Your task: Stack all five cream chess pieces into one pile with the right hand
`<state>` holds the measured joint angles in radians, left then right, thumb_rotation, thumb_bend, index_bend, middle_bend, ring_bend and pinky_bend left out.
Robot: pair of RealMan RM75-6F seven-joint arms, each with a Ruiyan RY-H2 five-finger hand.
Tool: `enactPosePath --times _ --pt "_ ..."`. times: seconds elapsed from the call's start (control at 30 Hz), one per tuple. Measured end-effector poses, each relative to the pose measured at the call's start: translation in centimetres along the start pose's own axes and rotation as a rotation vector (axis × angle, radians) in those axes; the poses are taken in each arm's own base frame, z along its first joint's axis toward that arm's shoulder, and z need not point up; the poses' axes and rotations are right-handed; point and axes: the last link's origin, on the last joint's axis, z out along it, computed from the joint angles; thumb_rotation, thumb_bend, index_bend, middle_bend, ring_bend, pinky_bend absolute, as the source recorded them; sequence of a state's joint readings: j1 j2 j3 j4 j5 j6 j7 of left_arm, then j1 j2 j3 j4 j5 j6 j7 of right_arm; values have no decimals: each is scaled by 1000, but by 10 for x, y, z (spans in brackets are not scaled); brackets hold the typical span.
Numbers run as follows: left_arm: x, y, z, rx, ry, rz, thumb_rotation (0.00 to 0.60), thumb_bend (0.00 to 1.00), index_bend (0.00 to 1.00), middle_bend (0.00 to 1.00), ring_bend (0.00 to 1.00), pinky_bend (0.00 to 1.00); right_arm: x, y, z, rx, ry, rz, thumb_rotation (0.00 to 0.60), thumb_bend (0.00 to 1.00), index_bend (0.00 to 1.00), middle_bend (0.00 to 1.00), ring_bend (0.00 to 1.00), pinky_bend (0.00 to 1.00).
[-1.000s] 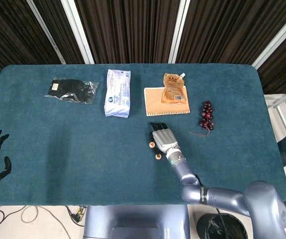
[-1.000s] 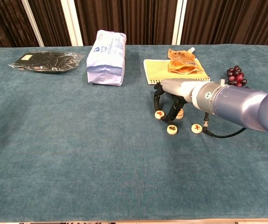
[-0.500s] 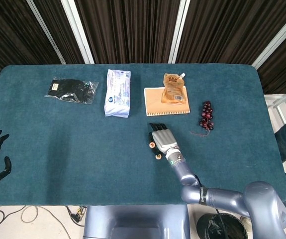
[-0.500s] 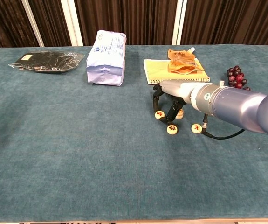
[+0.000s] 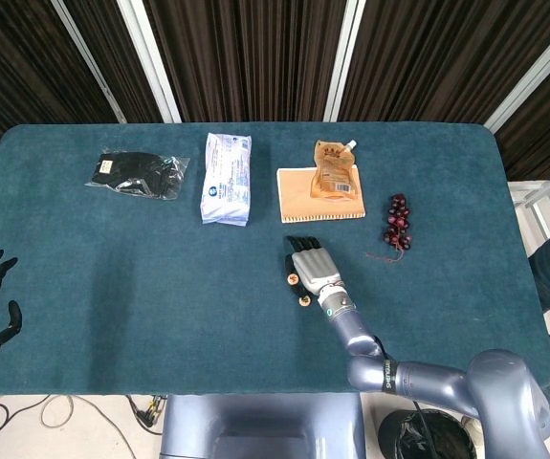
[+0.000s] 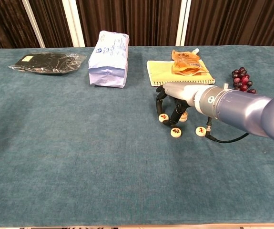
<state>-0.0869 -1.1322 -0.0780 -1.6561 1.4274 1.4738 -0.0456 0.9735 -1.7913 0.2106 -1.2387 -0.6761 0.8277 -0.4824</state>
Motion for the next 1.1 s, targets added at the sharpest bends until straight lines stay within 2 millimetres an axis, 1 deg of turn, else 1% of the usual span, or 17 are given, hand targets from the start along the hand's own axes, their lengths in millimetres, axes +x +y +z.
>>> enactPosePath --times 0.27,0.43,0.7,0.8,0.93,1.1 --pt "-1 0 0 -3 -3 4 600 624 134 0 0 0 -2 1 1 -3 -7 1 600 407 490 0 0 0" --pt "-1 1 0 -4 -4 3 600 624 134 0 0 0 -1 1 1 0 -4 -1 600 407 525 0 0 0" --pt "-1 1 -1 -5 -3 1 600 625 134 0 0 0 2 -1 0 7 0 6 600 407 528 0 0 0" --pt "-1 1 0 -5 -4 -1 600 625 134 0 0 0 5 -3 -1 14 5 14 600 407 528 0 0 0" --pt "-2 2 -1 -8 -6 0 600 624 134 0 0 0 15 -5 -2 22 30 21 600 406 528 0 0 0" --pt "-1 2 -1 -7 -2 -3 600 624 134 1 0 0 24 -2 -2 11 47 10 600 405 528 0 0 0"
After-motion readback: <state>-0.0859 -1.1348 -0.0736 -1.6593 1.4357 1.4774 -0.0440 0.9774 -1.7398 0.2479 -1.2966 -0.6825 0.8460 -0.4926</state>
